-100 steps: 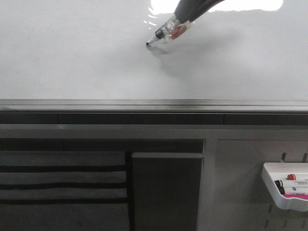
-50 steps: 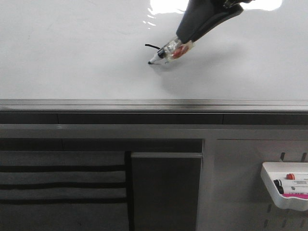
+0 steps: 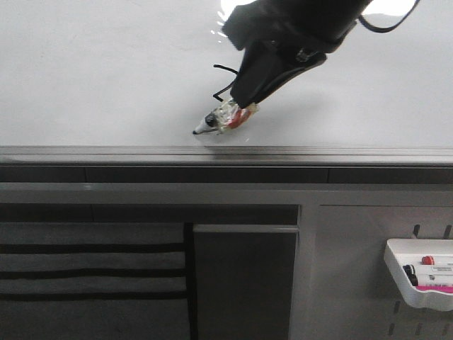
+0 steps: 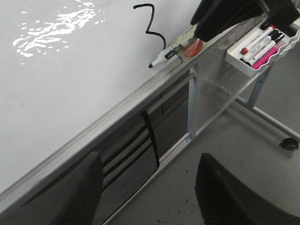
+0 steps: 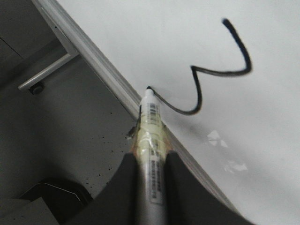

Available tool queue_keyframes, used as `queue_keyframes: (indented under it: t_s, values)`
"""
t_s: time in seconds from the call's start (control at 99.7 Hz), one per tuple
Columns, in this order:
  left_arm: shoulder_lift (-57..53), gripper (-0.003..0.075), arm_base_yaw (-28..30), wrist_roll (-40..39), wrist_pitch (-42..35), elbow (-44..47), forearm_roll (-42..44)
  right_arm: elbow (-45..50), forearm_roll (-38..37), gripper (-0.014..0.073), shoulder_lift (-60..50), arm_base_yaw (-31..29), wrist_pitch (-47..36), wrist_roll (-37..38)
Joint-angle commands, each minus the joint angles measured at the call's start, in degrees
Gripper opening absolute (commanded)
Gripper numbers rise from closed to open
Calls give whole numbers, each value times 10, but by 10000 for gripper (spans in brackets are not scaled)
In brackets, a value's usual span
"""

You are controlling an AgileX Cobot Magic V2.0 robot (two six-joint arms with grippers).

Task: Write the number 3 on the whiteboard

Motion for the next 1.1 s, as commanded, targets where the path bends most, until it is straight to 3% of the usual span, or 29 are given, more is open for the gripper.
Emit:
queue_keyframes:
  t_s: [0.0, 0.211, 0.562, 0.983, 1.093]
  values:
    - [-1, 408, 4, -7, -31, -16, -21, -28, 4, -33, -26, 2, -39, -2]
    - [-1, 408, 4, -7, -31, -16, -21, 20, 66, -33, -131, 26, 34, -49]
    - [-1, 408, 4, -7, -31, -16, -21, 146, 55, -33, -328, 36, 54, -103]
    - [-1, 408, 4, -7, -31, -16, -33, 147, 32, -33, -357, 36, 85, -231]
    - [5, 408, -5, 55, -10, -23, -50, 147, 32, -33, -357, 36, 55, -255]
